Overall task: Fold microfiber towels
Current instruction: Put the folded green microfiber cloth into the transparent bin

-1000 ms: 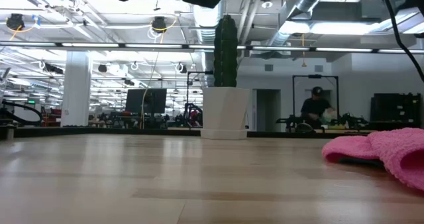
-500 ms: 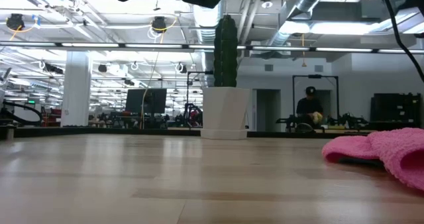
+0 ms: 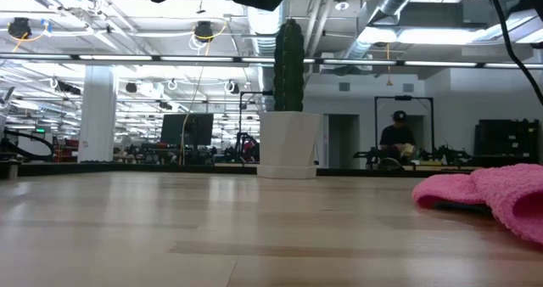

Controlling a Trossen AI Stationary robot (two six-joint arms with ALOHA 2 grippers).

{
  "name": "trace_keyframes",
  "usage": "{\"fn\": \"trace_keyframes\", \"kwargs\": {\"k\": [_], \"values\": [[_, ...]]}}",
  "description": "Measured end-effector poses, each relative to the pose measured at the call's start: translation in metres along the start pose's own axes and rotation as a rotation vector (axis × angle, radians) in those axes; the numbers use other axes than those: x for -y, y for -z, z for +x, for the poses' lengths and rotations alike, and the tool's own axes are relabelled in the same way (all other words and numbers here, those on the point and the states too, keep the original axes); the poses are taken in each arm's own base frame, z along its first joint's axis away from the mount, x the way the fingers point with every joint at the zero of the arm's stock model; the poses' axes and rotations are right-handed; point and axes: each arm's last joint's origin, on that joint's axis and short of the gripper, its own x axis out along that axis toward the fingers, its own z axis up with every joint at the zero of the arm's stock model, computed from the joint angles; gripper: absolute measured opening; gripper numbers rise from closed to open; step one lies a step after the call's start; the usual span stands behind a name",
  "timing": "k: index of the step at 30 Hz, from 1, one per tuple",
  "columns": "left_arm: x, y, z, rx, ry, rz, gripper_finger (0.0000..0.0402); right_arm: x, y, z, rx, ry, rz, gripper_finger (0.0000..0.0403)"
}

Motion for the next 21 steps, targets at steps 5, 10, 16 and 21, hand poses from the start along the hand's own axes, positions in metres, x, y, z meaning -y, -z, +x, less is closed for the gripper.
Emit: {"fn": "trace_keyframes", "kwargs": {"k": [5, 10, 16, 21], "values": [[-0.011, -0.002, -0.01, 0.046, 0.036, -0.004, 0.01, -0.002, 0.001, 0.0, 0.0, 0.0, -0.011, 0.02], [-0.005, 0.004, 0.009, -0.005, 0.141, 0.008, 0.0152, -0.002, 0.003, 0.0, -0.003, 0.015, -0.014, 0.02], [-0.013, 0.005, 0.019, -0.029, 0.102, -0.023, 0.0186, -0.001, 0.004, 0.001, -0.006, 0.028, -0.015, 0.02], [-0.015, 0.007, 0.023, -0.026, 0.096, 0.0, 0.0189, 0.0, 0.004, 0.001, -0.004, 0.03, -0.015, 0.02]]}}
